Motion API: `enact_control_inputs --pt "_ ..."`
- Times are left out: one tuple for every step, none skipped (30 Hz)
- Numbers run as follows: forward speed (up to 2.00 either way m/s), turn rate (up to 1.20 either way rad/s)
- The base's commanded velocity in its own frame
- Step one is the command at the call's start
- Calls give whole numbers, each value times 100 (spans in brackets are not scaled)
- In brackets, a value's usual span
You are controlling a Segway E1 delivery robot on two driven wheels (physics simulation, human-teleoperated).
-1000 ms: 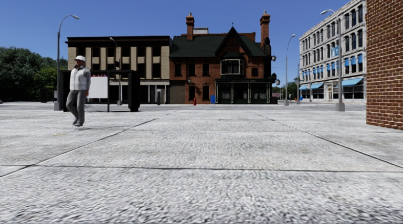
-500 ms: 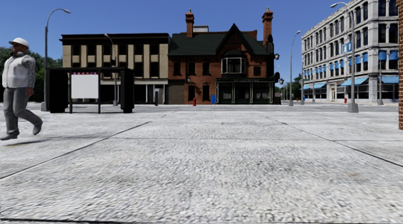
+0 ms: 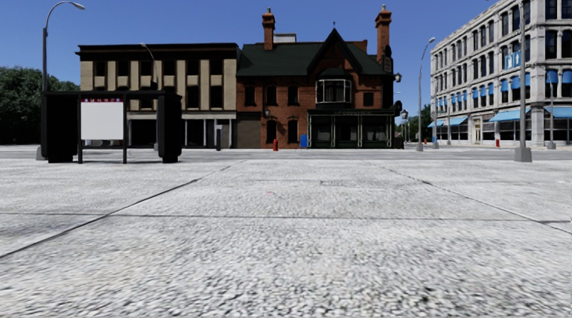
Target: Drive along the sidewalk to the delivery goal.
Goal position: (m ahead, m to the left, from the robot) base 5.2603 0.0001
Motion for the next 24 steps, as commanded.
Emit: enact_control_inputs --pt "200 0" --pt "200 0" --pt "200 0" --pt "200 0" --pt "200 0" --pt "200 0" --pt "200 0" --pt "200 0" --pt "200 0" --pt "200 0" --pt "200 0" --pt "200 0" --pt "200 0" --pt "200 0" --pt "200 0" --pt "200 0" --pt "200 0" --pt "200 0" --pt "200 0" --pt "200 0" --pt "200 0" --pt "200 0" --pt "200 0" --pt "200 0"
